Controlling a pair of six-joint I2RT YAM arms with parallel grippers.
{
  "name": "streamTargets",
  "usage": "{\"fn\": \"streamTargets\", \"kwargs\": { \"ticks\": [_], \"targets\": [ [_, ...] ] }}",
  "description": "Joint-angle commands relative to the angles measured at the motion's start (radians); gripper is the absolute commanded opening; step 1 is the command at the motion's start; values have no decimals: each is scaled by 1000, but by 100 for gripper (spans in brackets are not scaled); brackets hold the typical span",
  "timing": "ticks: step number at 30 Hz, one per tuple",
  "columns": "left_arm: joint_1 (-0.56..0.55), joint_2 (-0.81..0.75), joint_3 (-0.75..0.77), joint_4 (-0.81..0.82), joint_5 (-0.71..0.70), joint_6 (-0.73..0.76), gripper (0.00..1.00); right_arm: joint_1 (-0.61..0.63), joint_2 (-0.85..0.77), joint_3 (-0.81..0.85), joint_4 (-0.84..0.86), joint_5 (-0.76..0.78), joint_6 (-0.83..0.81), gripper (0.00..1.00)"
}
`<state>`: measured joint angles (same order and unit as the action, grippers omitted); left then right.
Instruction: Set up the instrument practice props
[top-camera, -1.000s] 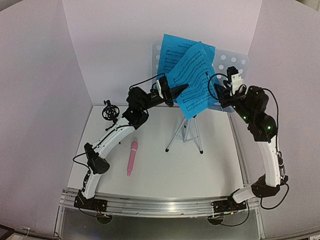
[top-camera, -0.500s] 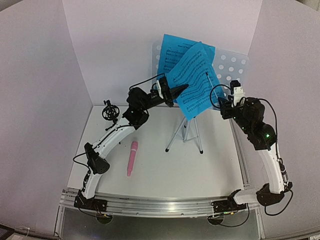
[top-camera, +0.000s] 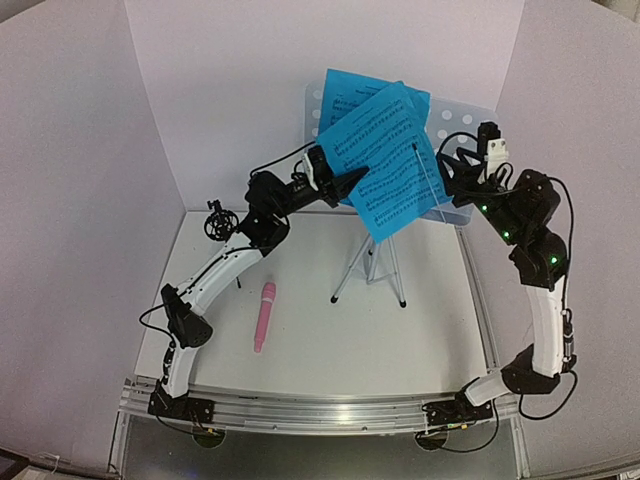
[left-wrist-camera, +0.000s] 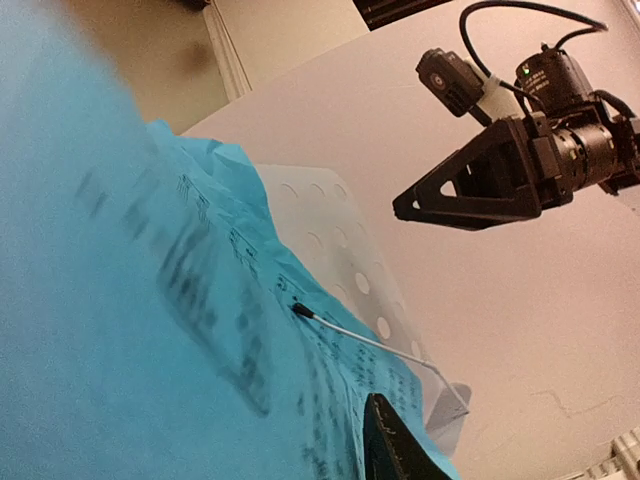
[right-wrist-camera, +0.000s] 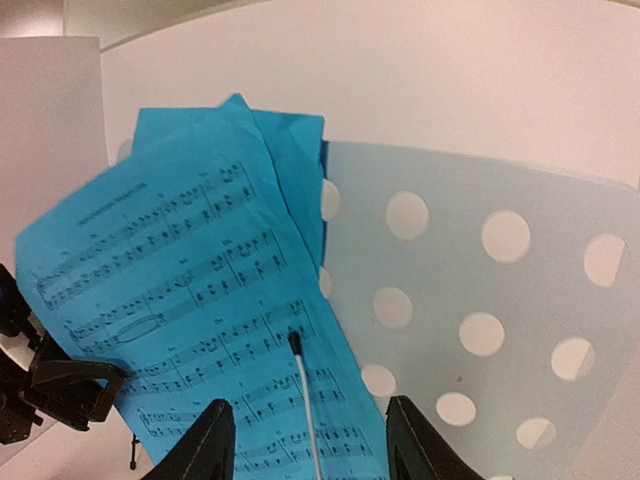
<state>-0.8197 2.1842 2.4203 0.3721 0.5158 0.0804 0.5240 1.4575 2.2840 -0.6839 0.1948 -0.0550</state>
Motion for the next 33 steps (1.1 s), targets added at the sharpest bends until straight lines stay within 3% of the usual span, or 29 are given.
{"fn": "streamTargets", "kwargs": {
  "ticks": [1, 7, 11, 15, 20, 33],
  "targets": [
    [17, -106, 0, -6, -14, 35, 42, -4, 78, 80, 39, -110, -59, 50],
    [17, -102, 37, -39, 15, 44, 51, -4, 153, 149, 98, -187, -116, 51],
    [17, -97, 42, -40, -13, 77, 51, -4, 169, 153, 142, -219, -139, 52],
    [17, -105, 29, -39, 38, 188, 59, -3, 172, 152, 154, -234, -156, 52],
    [17, -112, 20, -2, 35, 284, 60, -4, 163, 138, 157, -233, -163, 53],
    [19, -119, 57, 17, -32, 255, 38, -4, 146, 115, 158, -231, -154, 53]
  ]
}}
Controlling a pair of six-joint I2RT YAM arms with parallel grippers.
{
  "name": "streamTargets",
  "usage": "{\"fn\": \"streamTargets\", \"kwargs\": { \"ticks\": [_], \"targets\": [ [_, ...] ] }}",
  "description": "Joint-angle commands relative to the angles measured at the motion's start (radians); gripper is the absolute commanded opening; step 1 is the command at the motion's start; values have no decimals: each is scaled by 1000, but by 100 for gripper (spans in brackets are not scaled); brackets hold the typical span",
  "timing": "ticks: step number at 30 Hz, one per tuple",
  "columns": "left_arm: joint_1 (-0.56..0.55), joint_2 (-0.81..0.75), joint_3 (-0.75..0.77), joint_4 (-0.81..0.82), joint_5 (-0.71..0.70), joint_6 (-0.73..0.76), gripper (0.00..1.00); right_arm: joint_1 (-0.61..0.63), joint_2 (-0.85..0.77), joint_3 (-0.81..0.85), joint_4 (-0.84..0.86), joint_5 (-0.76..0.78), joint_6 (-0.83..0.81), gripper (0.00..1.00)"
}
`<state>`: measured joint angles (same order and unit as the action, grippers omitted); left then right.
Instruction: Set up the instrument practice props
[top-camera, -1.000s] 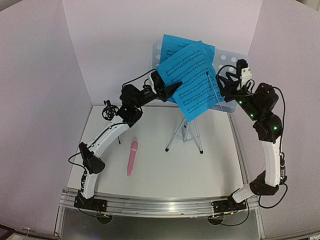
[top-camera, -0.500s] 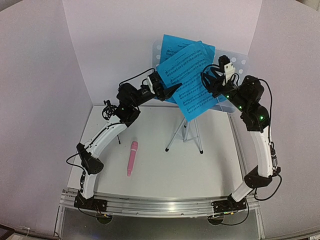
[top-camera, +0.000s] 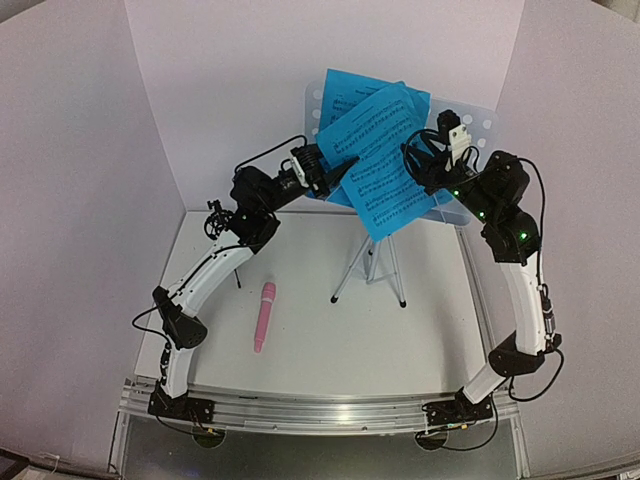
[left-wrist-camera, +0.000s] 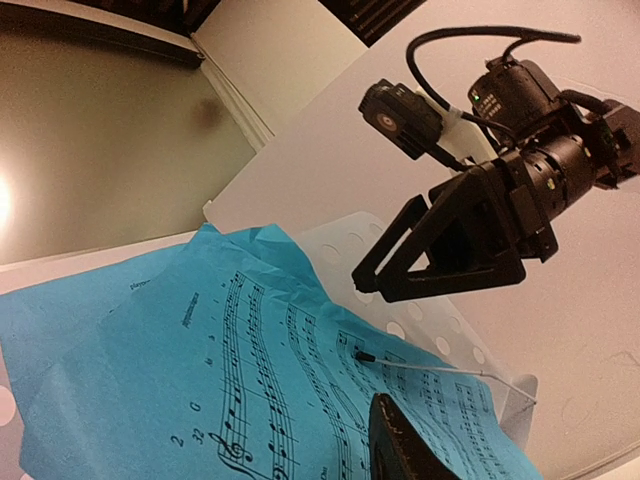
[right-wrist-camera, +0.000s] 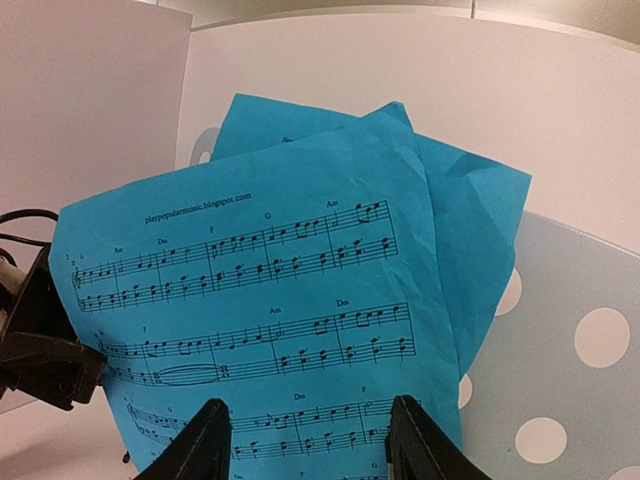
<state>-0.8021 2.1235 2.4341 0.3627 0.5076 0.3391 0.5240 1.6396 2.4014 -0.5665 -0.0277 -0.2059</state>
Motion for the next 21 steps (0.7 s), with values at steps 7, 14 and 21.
{"fn": "streamTargets", "kwargs": {
  "ticks": [7, 14, 21],
  "targets": [
    [1, -69, 46, -22, 15, 24, 27, -4, -48, -18, 41, -8, -3, 53],
    [1, -75, 48, -46, -15, 26, 9, -4, -64, -39, 41, -3, 0, 52],
    [8, -94, 17, -93, 110, 54, 4, -4, -77, -59, 40, -9, -30, 52]
  ]
}}
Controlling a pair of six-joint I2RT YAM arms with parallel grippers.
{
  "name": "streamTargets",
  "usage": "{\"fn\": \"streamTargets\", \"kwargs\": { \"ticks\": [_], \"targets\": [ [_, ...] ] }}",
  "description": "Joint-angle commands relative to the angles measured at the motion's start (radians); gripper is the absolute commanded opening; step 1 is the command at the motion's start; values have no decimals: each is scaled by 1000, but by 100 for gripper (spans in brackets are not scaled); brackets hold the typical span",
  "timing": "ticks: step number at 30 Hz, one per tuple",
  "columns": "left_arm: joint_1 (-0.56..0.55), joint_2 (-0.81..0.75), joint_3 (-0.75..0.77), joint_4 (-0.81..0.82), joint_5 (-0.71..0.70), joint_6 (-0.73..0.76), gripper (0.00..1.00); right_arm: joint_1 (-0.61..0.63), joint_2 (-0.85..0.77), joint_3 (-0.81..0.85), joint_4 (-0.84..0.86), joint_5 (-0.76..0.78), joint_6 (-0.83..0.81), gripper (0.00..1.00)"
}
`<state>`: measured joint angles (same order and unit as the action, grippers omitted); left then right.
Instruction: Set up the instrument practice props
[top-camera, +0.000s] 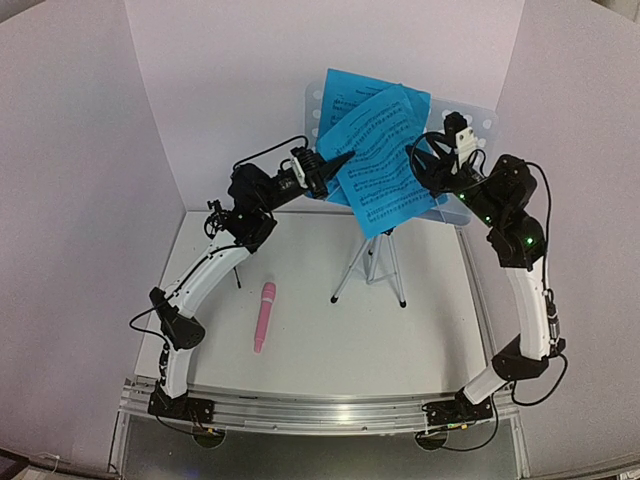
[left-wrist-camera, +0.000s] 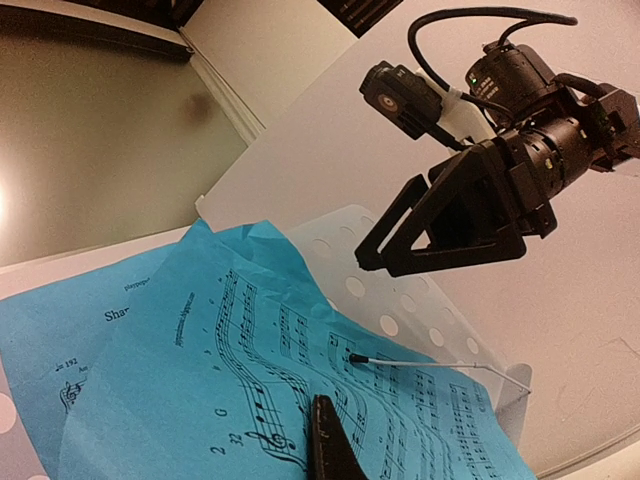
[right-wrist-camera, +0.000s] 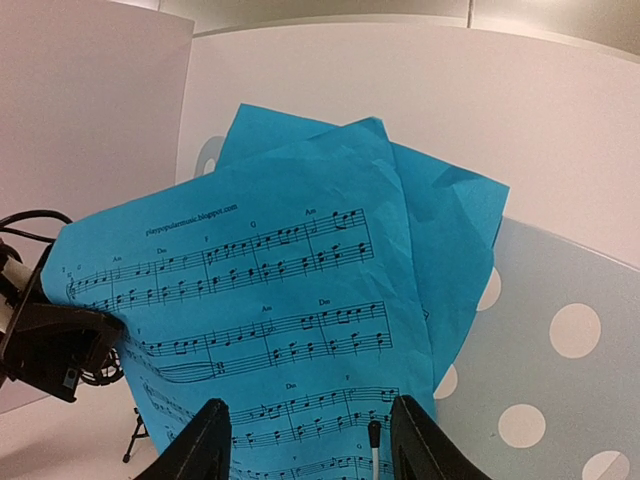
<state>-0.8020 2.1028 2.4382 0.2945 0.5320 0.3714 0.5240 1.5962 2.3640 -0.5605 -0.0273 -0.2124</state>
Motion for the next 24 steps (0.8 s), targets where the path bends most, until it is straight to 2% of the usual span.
{"fn": "streamTargets", "kwargs": {
  "ticks": [1, 6, 8, 10, 17, 24],
  "targets": [
    [10, -76, 10, -29, 102, 25, 6, -4, -37, -27, 34, -10, -31, 53],
    [12, -68, 17, -39, 80, 40, 9, -3, -41, -41, 35, 42, -31, 52],
    [12, -67, 14, -26, 56, 41, 15, -3, -47, -51, 35, 117, -14, 51],
    [12, -70, 10, -25, 42, 41, 17, -4, -63, -74, 34, 187, 8, 49],
    [15, -95, -8, -38, -5, 38, 27, -4, -171, -243, 33, 359, 90, 47],
    [37, -106, 55, -134, -66, -66, 32, -4, -243, -348, 32, 340, 134, 47]
  ]
}}
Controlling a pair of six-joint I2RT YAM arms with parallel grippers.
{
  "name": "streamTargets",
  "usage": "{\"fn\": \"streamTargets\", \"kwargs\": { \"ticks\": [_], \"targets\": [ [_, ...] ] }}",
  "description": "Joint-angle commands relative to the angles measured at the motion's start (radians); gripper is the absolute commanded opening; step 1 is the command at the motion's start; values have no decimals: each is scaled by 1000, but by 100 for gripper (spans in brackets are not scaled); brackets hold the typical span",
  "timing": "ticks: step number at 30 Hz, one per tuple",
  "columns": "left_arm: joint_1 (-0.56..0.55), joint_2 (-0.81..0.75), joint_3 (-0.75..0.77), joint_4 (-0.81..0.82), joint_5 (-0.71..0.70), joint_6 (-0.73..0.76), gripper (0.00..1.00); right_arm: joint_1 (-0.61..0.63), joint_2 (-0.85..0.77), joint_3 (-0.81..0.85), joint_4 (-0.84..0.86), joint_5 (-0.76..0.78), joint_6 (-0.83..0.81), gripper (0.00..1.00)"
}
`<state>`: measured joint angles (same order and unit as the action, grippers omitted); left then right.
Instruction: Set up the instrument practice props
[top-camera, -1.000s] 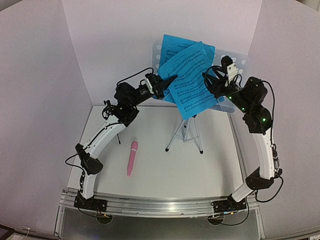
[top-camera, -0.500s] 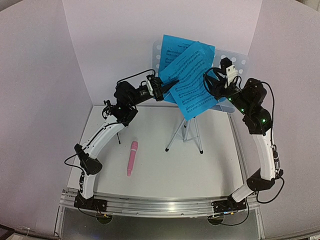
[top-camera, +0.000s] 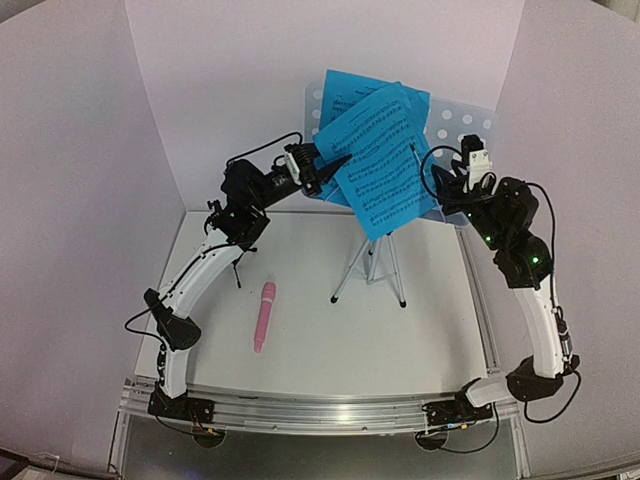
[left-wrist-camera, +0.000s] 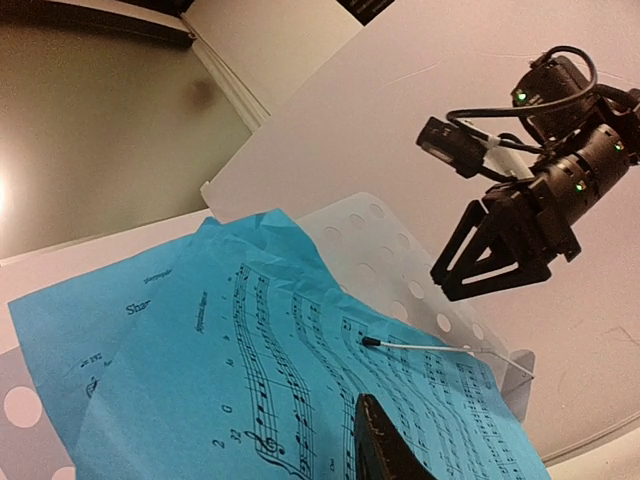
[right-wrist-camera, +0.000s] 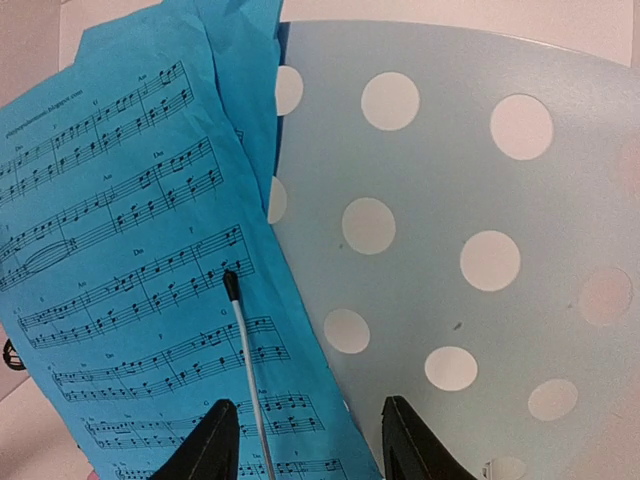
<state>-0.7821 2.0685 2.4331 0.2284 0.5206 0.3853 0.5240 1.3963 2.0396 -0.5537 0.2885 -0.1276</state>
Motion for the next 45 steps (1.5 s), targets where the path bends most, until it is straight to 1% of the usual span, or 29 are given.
{"fn": "streamTargets", "kwargs": {
  "ticks": [1, 3, 5, 6, 7, 8, 12, 18, 22, 30, 32, 33, 35, 36, 40, 43, 45],
  "targets": [
    [19, -70, 79, -98, -59, -116, 32, -4, -50, -28, 25, 13, 55, 47],
    [24, -66, 111, -152, -49, -167, 28, -4, -58, -36, 21, -7, 66, 47],
    [26, -61, 135, -183, -22, -205, 18, -4, -65, -41, 15, -14, 79, 47],
    [26, -59, 138, -189, -6, -217, 8, -4, -67, -46, 7, -14, 86, 47],
    [26, -58, 140, -190, 7, -224, 1, -3, -69, -53, -1, -9, 90, 47],
    [26, -57, 142, -188, 19, -229, 0, -4, -73, -67, -7, -5, 97, 47],
    [26, -48, 160, -187, 23, -223, 0, -4, -92, -124, -36, -3, 116, 47],
    [30, -65, 158, -139, -7, -87, 0, -4, -131, -166, -41, -17, 164, 47],
    [36, -83, 167, -116, -14, -49, 0, -4, -143, -176, -45, -28, 174, 47],
    [37, -140, 158, -206, 45, -27, 0, -4, -107, -114, -46, -153, 185, 49],
    [37, -154, 167, -229, 63, -13, 0, -4, -95, -91, -44, -178, 197, 52],
    [37, -164, 170, -251, 74, -8, 0, -4, -89, -81, -44, -194, 203, 57],
    [37, -185, 166, -297, 107, -10, 0, -4, -77, -55, -45, -252, 203, 72],
    [37, -198, 165, -317, 122, -16, 0, -4, -72, -43, -45, -285, 198, 76],
    [37, -239, 165, -429, 204, -63, 0, -4, -47, -2, -45, -421, 169, 78],
    [37, -266, 177, -507, 228, -107, 0, -4, -42, 10, -45, -415, 188, 77],
    [37, -278, 194, -556, 223, -114, 0, -4, -43, 6, -45, -377, 239, 76]
  ]
}}
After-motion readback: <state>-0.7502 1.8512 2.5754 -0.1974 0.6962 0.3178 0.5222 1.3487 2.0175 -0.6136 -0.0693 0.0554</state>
